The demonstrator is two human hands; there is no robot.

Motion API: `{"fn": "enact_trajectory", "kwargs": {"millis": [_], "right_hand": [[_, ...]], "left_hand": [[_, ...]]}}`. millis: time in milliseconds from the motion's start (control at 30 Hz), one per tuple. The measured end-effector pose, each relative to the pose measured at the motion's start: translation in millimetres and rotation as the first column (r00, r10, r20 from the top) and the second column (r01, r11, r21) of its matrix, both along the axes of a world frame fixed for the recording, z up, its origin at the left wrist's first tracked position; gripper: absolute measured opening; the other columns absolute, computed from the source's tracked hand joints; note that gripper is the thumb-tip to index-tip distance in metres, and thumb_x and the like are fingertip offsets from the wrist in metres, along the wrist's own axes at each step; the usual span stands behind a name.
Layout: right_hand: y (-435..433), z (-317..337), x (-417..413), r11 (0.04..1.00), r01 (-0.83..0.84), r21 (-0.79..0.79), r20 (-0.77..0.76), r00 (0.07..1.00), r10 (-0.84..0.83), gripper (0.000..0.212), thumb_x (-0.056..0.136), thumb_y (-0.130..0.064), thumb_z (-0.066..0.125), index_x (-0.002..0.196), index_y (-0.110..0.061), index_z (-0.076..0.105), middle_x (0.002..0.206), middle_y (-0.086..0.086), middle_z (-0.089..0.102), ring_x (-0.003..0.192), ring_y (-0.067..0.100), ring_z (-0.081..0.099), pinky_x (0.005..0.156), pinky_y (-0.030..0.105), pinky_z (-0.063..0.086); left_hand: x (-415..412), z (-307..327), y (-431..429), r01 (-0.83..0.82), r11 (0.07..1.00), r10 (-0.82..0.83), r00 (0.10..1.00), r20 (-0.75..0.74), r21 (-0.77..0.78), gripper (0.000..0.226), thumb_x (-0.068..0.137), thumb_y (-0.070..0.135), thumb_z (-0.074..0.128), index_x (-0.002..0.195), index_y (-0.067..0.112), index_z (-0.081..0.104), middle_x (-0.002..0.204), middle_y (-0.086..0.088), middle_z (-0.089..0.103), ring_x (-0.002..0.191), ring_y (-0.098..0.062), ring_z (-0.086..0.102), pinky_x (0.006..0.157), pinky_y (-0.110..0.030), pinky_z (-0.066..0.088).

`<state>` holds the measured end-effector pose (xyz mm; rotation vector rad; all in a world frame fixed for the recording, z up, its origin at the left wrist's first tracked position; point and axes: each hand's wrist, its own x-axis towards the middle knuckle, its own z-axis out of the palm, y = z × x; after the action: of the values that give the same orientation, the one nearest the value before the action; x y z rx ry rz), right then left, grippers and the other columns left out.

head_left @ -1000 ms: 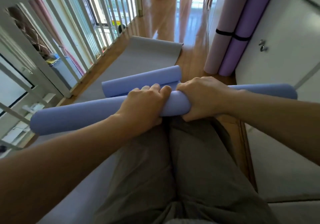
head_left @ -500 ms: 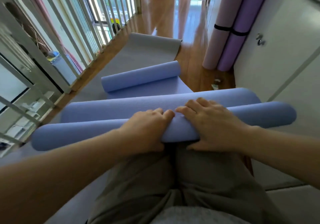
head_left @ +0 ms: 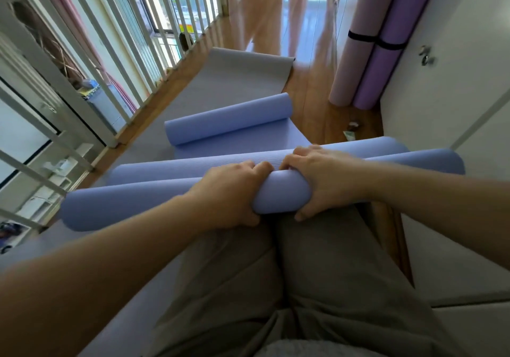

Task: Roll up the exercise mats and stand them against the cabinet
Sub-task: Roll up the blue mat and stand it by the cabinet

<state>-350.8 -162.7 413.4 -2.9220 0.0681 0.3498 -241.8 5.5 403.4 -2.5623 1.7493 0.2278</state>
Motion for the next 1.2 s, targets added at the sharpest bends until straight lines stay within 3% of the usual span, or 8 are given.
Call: {"fn": "enact_trajectory", "kwargs": {"millis": [133,233,367,467,567,700,900,1200], "right_hand": [[12.1,-32.6,-22.7,0.971,0.042,-0.236,0.514,0.853,0.088,0.076,0.052,-0.05,0.086,0.114,-0.013,0.061,0.101,0.011,0.067,0.086,0.03,0.064,0.073,0.043,0.054],[5.0,-15.6,-4.0,0.981,0.062,-0.182,0.359,0.933,0.007,0.062,0.064,-0.049,0.078,0.114,-0.018,0.059,0.101,0.005,0.067,0.088,0.024,0.063,0.074,0.034,0.048],[-11.5,0.7,12.9,0.995,0.049,-0.092,0.126,0.991,-0.038,0.064,0.066,-0.059,0.072,0.118,-0.027,0.053,0.1,-0.006,0.063,0.083,0.012,0.054,0.079,0.035,0.05],[-15.2,3.3,21.2,0.996,0.041,-0.084,0.04,0.999,-0.037,0.066,0.064,-0.063,0.073,0.118,-0.029,0.052,0.094,-0.008,0.06,0.084,0.013,0.055,0.077,0.032,0.049],[-6.9,-13.4,12.0,0.978,0.052,-0.204,0.306,0.952,0.013,0.082,0.058,-0.063,0.078,0.125,-0.023,0.051,0.109,0.001,0.063,0.094,0.021,0.059,0.08,0.036,0.048],[7.3,-41.2,3.0,0.966,0.117,-0.229,0.571,0.82,0.037,0.065,0.052,-0.041,0.088,0.105,-0.009,0.066,0.087,0.013,0.069,0.072,0.032,0.066,0.067,0.04,0.054],[0.5,5.9,18.3,0.982,0.073,-0.175,0.241,0.97,-0.029,0.059,0.069,-0.058,0.07,0.116,-0.025,0.053,0.097,-0.004,0.062,0.078,0.014,0.052,0.069,0.027,0.039],[27.4,10.7,-33.9,0.997,-0.037,-0.071,0.002,0.999,0.038,0.061,0.067,-0.062,0.069,0.116,-0.031,0.051,0.113,-0.01,0.059,0.101,0.012,0.057,0.086,0.03,0.048]], "left_hand": [[19.0,7.4,-16.4,0.024,0.986,0.009,0.98,-0.2,0.165,0.075,0.066,0.045,0.08,0.13,0.03,0.043,0.122,0.001,0.057,0.105,-0.018,0.054,0.092,-0.038,0.047],[26.2,10.2,-23.0,-0.02,0.982,0.062,0.974,-0.217,0.189,0.077,0.068,0.048,0.078,0.133,0.033,0.04,0.122,0.002,0.053,0.108,-0.017,0.047,0.091,-0.034,0.043],[2.2,-6.6,-11.5,-0.005,0.996,0.019,0.988,0.155,-0.088,0.081,0.076,0.048,0.067,0.143,0.029,0.027,0.13,-0.001,0.046,0.115,-0.023,0.048,0.091,-0.037,0.039],[6.4,-12.4,-13.9,-0.007,0.988,0.032,0.986,0.161,-0.155,0.077,0.077,0.045,0.066,0.142,0.03,0.027,0.125,-0.002,0.05,0.108,-0.024,0.055,0.087,-0.037,0.042],[17.9,-10.5,-17.2,0.011,0.989,0.009,0.991,0.137,-0.147,0.079,0.076,0.046,0.068,0.141,0.031,0.027,0.12,-0.001,0.052,0.104,-0.023,0.057,0.083,-0.038,0.047],[15.1,-12.4,-15.0,0.045,0.992,-0.028,0.989,0.146,-0.119,0.078,0.076,0.046,0.068,0.141,0.028,0.029,0.121,0.0,0.052,0.105,-0.021,0.056,0.084,-0.036,0.047],[31.3,18.5,-37.9,0.017,0.992,-0.016,1.0,-0.01,0.127,0.075,0.062,0.051,0.077,0.124,0.031,0.042,0.111,0.005,0.059,0.084,-0.014,0.048,0.083,-0.036,0.049],[-29.4,16.6,0.7,0.093,0.98,-0.051,0.971,-0.235,0.174,0.071,0.066,0.044,0.078,0.125,0.027,0.043,0.123,0.005,0.057,0.107,-0.019,0.056,0.088,-0.031,0.046]]}}
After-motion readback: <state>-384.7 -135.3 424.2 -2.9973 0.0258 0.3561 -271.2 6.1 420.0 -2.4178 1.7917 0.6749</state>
